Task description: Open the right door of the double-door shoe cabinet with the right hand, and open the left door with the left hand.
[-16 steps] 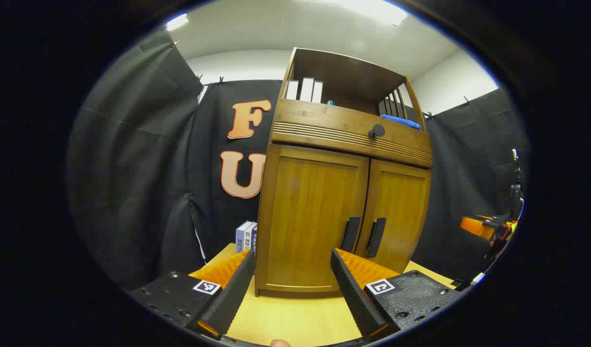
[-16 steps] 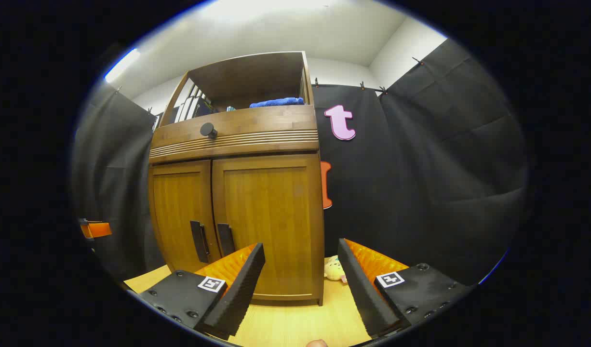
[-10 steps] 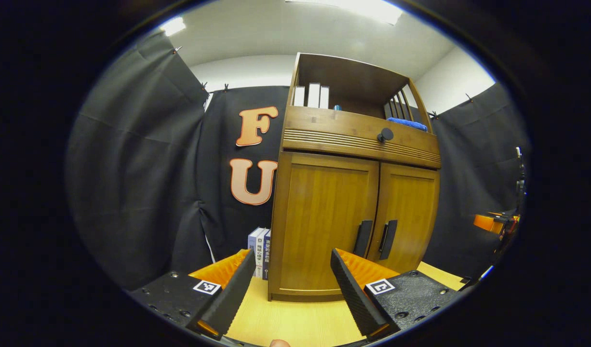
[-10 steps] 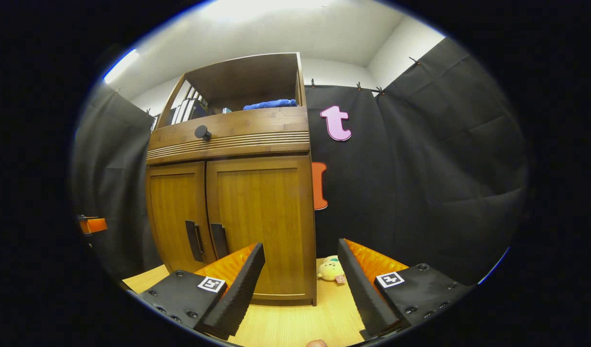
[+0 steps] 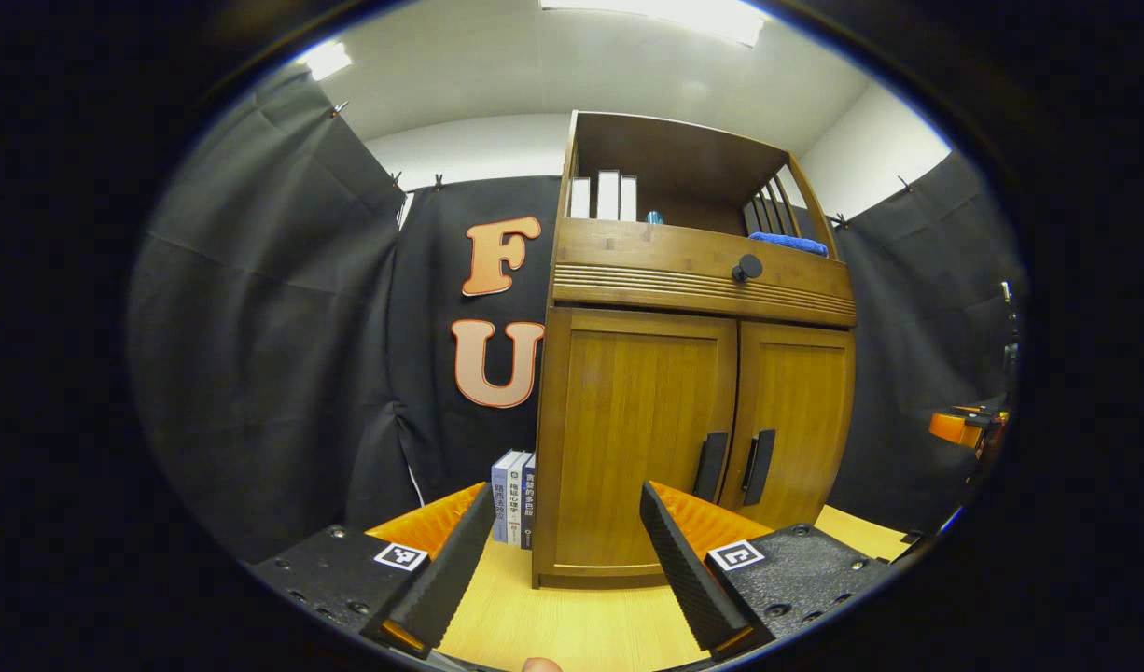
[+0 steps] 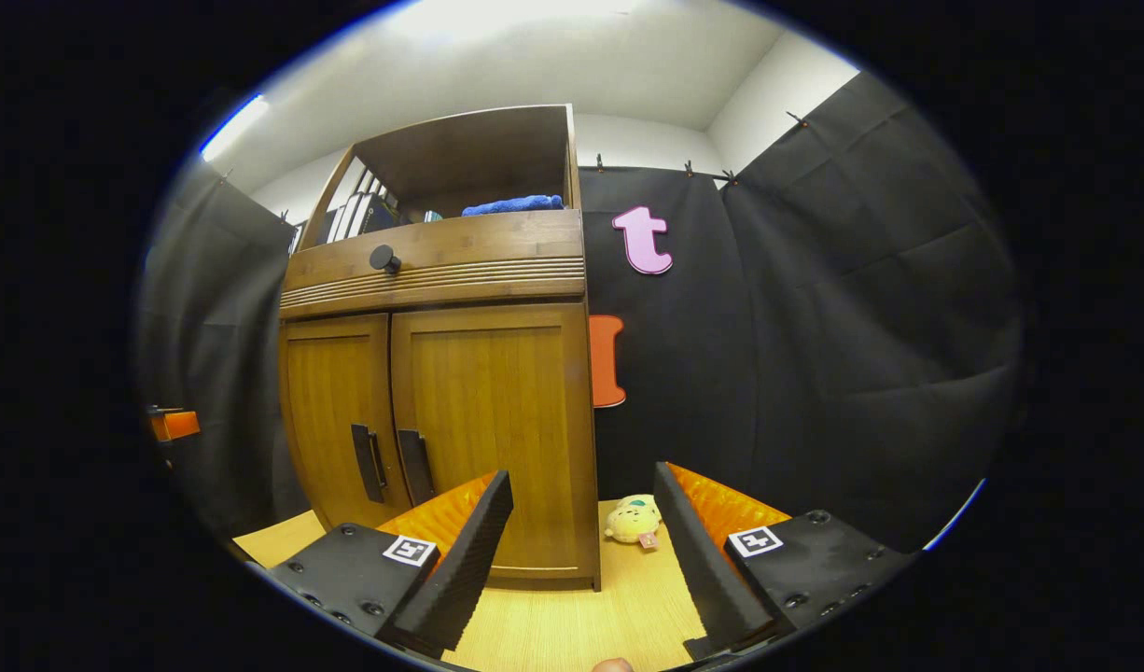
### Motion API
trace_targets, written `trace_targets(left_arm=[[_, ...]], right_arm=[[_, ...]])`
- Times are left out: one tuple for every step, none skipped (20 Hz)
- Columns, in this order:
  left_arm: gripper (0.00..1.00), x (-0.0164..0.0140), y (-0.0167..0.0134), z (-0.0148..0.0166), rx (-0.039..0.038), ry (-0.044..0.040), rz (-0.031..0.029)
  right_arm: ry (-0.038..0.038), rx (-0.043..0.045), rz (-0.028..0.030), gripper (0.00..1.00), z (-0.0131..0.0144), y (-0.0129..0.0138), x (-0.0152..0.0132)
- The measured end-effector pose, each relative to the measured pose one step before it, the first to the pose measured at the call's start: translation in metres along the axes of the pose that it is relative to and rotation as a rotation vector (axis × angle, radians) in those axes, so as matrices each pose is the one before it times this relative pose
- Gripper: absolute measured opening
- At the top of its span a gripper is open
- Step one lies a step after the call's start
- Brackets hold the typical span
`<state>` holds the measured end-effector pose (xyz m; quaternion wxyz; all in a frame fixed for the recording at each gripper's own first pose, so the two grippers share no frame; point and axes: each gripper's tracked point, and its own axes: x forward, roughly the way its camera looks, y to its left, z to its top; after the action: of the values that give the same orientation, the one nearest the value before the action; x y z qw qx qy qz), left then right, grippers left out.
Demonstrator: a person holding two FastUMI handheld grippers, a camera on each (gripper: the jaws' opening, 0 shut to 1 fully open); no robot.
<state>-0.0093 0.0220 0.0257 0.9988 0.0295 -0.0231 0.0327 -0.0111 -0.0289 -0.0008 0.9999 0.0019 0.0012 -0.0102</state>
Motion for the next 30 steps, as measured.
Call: trace_targets(left_arm=[[0.92,-0.00199,0.00114,-0.00106,-0.00247,0.00181,-0.00173],[0.94,-0.00162,-0.00002,0.00098,-0.00226,0.00194,-0.00140],[0.94,-0.00179,0.00123,0.00120,-0.00088,0.00038,0.00060],[0.94,-0.00159,0.00156,0.00132,0.00206,-0.00038,0.00184],[0.94,-0.00274,0.00079,0.00035,0.00403,-0.00019,0.00137],[0.94,-0.00120,0.00145,0.00011,0.00364,0.00044,0.00202],[0.94,-0.00255,0.00089,0.00055,0.00263,0.00003,-0.00070],[0.94,-0.00129,0.00084,0.00120,0.00366,0.00026,-0.00083],[0.94,-0.00227,0.00188,0.00012,0.00591,0.00115,0.00280],[0.94,-0.00063,0.00163,0.00038,0.00526,-0.00224,0.00212],[0.94,-0.00101,0.00273,0.00064,0.00369,-0.00043,0.00364],[0.94,-0.00046,0.00170,-0.00025,0.00196,0.00087,0.00232],[0.92,-0.00020,0.00127,-0.00018,0.00057,0.00091,0.00104],[0.94,-0.00060,0.00322,-0.00070,-0.00077,0.00067,0.00149],[0.94,0.00035,0.00253,-0.00085,-0.00139,0.00156,0.00242],[0.94,-0.00088,0.00225,-0.00031,0.00036,0.00305,0.00092],[0.94,-0.00069,0.00220,-0.00103,0.00026,0.00158,0.00227],[0.94,-0.00072,0.00263,-0.00088,0.00043,0.00140,0.00218],[0.94,-0.00219,0.00239,-0.00095,0.00010,0.00124,0.00185],[0.94,0.00072,0.00242,-0.00083,-0.00064,0.00245,0.00369],[0.94,-0.00102,0.00398,-0.00157,-0.00080,0.00203,0.00425],[0.94,0.00012,0.00243,-0.00082,-0.00127,0.00200,0.00344],[0.94,0.00008,0.00302,-0.00258,-0.00321,0.00254,0.00275],[0.94,-0.00026,0.00306,-0.00152,-0.00318,0.00343,0.00241],[0.94,0.00047,0.00385,-0.00164,-0.00275,0.00473,0.00432],[0.94,0.00087,0.00275,-0.00184,-0.00230,0.00355,0.00556],[0.92,-0.00018,0.00286,-0.00225,-0.00176,0.00300,0.00597],[0.94,0.00075,0.00328,-0.00079,-0.00135,0.00187,0.00497],[0.94,-0.00169,0.00284,-0.00139,-0.00035,-0.00002,0.00399],[0.94,0.00033,0.00209,0.00026,0.00176,-0.00262,0.00312]], right_arm=[[0.00335,-0.00108,-0.00212,0.90,-0.00159,-0.00044,0.00006],[0.00285,-0.00078,0.00098,0.90,-0.00056,0.00113,-0.00030],[0.00167,-0.00125,0.00367,0.90,-0.00100,0.00229,0.00025],[0.00086,-0.00250,0.00581,0.90,-0.00026,0.00241,-0.00092],[-0.00025,-0.00153,0.00457,0.90,-0.00058,0.00298,0.00135],[0.00167,-0.00077,0.00496,0.90,-0.00108,0.00370,0.00179],[0.00655,-0.00127,0.00706,0.90,-0.00173,0.00413,0.00175],[0.00003,0.00355,0.00462,0.90,0.00012,0.00346,0.00272],[-0.00412,0.00258,0.00319,0.90,0.00108,0.00406,0.00309],[-0.00140,-0.00174,0.00372,0.90,-0.00095,0.00509,0.00316],[0.00154,-0.00513,0.00584,0.90,-0.00114,0.00586,0.00422],[0.00450,-0.00535,0.01091,0.90,-0.00123,0.00755,0.00533],[0.00625,-0.00538,0.01787,0.90,-0.00143,0.01007,0.00500],[0.00456,-0.00357,0.01661,0.90,-0.00100,0.00883,0.00466],[0.00479,-0.00410,0.00974,0.90,-0.00166,0.00793,0.00579],[0.00478,-0.00346,0.00927,0.90,-0.00081,0.00710,0.00615],[0.00659,-0.00163,0.00849,0.90,-0.00205,0.00730,0.00589],[0.01059,0.00296,0.01178,0.90,-0.00339,0.00856,0.00556],[0.01020,0.00562,0.01402,0.98,-0.00313,0.00913,0.00553],[0.00772,0.00165,0.01179,0.98,-0.00158,0.00813,0.00674],[0.00496,-0.00345,0.00761,0.98,-0.00264,0.00712,0.00616],[0.00440,-0.00452,0.00519,0.98,-0.00102,0.00689,0.00759],[0.00441,-0.00450,0.00668,0.98,-0.00131,0.00754,0.00734],[0.00491,-0.00221,0.00382,0.99,-0.00185,0.00651,0.00613],[0.00599,-0.00104,0.00294,0.99,-0.00278,0.00695,0.00734],[0.00586,0.00205,0.00429,0.99,-0.00152,0.00612,0.00762],[0.00670,0.00326,0.00445,0.99,-0.00358,0.00664,0.00665],[0.00665,0.00208,0.00221,0.99,-0.00156,0.00534,0.00748],[0.00597,0.00034,0.00187,0.99,-0.00181,0.00503,0.00682],[0.00619,0.00047,0.00055,0.90,-0.00306,0.00311,0.00736]])
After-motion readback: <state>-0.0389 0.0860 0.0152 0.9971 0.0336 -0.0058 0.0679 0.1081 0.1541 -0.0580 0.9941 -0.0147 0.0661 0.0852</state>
